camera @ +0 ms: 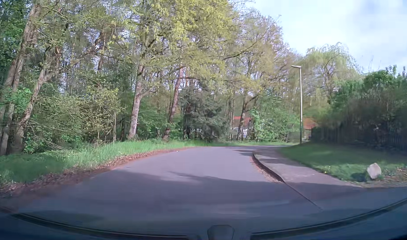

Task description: Follow the waypoints while adhering to traffic rules and regulations

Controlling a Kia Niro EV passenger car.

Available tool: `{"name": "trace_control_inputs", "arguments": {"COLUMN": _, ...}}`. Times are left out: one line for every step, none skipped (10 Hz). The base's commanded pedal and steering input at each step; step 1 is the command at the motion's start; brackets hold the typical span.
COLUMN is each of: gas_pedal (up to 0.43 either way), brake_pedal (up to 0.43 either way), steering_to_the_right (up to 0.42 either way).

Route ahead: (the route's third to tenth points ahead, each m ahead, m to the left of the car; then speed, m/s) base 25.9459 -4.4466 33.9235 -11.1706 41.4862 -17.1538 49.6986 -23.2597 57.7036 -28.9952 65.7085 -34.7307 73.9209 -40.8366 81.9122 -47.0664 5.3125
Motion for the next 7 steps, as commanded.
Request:
{"name": "trace_control_inputs", "arguments": {"gas_pedal": 0.047, "brake_pedal": 0.0, "steering_to_the_right": 0.015}}
{"name": "trace_control_inputs", "arguments": {"gas_pedal": 0.047, "brake_pedal": 0.0, "steering_to_the_right": 0.015}}
{"name": "trace_control_inputs", "arguments": {"gas_pedal": 0.047, "brake_pedal": 0.0, "steering_to_the_right": 0.015}}
{"name": "trace_control_inputs", "arguments": {"gas_pedal": 0.047, "brake_pedal": 0.0, "steering_to_the_right": 0.015}}
{"name": "trace_control_inputs", "arguments": {"gas_pedal": 0.047, "brake_pedal": 0.0, "steering_to_the_right": 0.014}}
{"name": "trace_control_inputs", "arguments": {"gas_pedal": 0.047, "brake_pedal": 0.0, "steering_to_the_right": 0.013}}
{"name": "trace_control_inputs", "arguments": {"gas_pedal": 0.047, "brake_pedal": 0.0, "steering_to_the_right": 0.013}}
